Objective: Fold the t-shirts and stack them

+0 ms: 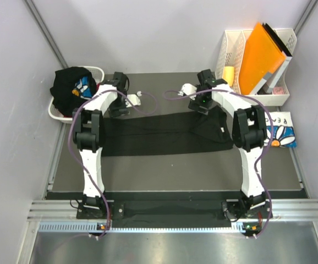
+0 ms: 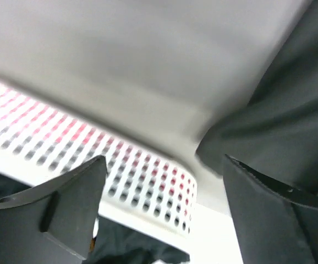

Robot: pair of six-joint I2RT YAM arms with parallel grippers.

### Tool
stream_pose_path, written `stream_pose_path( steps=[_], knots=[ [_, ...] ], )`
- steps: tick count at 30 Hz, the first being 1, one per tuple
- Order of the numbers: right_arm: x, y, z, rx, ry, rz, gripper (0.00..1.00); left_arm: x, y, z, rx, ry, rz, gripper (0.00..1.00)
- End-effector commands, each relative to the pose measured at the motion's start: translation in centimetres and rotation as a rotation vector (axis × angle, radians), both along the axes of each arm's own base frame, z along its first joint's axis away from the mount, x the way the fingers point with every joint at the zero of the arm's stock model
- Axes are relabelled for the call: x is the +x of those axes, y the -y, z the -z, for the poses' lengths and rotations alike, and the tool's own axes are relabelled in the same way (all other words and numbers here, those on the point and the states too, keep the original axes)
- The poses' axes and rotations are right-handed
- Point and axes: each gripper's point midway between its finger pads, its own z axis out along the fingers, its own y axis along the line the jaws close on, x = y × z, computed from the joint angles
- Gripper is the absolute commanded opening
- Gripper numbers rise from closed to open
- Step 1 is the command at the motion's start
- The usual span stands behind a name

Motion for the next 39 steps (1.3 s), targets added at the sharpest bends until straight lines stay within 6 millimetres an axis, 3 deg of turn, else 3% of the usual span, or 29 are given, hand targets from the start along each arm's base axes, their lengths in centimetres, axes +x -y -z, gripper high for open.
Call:
stream_pose_path(
  steps=[1,6,12,16,22,35,39],
  knots=[
    [-1.5,-1.1,-6.1,0.145,0.053,0.037,0.77,0.3,0.4,-5.6,-0.053,0.16,-0.04,0.93],
    [-3.3,-0.2,-6.7,0.2,-0.027,0.071,0.75,-1.5,-0.4,-6.2,-0.026,0.152,-0.064,0.94],
    [-6.9,1.7,-3.3,0.289,-0.278,0.137,0.66,-3.8,0.4,-6.2,-0.09,0.108,-0.079,0.94],
    [-6.7,3.5,-2.3,0.302,-0.301,0.188,0.65,-6.3,0.5,-4.5,-0.101,0.034,-0.066,0.98],
    [-6.5,3.9,-2.5,0.303,-0.274,0.196,0.65,-9.3,0.0,-2.9,-0.072,-0.091,0.02,0.99],
    [-6.9,4.0,-2.0,0.297,-0.27,0.184,0.62,-10.7,0.1,-1.8,-0.088,-0.224,0.055,0.99],
    [-6.7,4.2,-1.9,0.29,-0.26,0.185,0.6,-11.3,-0.1,-1.1,-0.087,-0.265,0.049,0.91]
  ],
)
